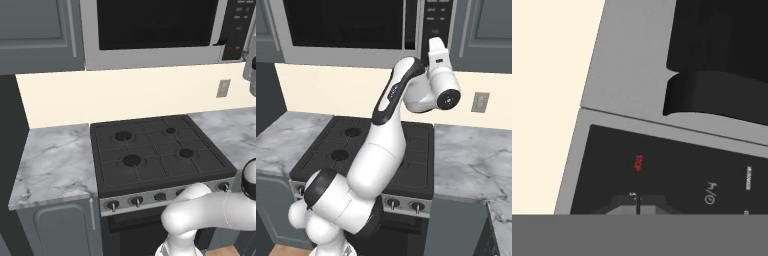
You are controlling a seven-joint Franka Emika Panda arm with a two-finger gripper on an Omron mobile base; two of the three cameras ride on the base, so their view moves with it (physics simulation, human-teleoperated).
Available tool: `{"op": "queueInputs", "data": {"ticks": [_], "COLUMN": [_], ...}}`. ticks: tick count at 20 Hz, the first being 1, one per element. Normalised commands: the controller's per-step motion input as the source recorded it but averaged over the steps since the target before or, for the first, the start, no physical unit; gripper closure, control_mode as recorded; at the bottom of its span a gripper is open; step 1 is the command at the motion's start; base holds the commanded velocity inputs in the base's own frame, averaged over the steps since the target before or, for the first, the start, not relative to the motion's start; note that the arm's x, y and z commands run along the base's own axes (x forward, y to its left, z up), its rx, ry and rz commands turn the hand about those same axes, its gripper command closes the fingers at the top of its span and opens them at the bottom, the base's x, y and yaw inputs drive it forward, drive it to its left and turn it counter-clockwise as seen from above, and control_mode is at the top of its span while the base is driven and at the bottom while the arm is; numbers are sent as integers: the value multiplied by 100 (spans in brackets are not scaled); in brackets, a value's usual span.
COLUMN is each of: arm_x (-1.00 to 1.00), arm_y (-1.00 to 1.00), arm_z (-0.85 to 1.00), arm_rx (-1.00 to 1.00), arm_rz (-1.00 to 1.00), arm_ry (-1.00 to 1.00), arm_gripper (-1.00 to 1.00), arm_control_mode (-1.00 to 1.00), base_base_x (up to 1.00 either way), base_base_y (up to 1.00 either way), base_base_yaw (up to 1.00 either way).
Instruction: Pick the potato from the sink and place it in the bowl. Then pick the bowl and place it in the microwave. Then close the microwave door and press the start button.
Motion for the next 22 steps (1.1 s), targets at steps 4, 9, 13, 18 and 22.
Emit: {"op": "queueInputs", "data": {"ticks": [4,9,13,18,22], "arm_x": [31,25,32,42,33], "arm_y": [-15,-17,-8,0,-1], "arm_z": [0,0,0,0,0], "arm_rx": [0,1,0,0,0], "arm_rz": [0,0,0,0,0], "arm_ry": [0,0,0,0,0], "arm_gripper": [100,100,100,100,100], "arm_control_mode": [-100,-100,-100,-100,-100], "base_base_x": [0,0,0,0,0], "base_base_y": [0,0,0,0,0], "base_base_yaw": [0,0,0,0,0]}}
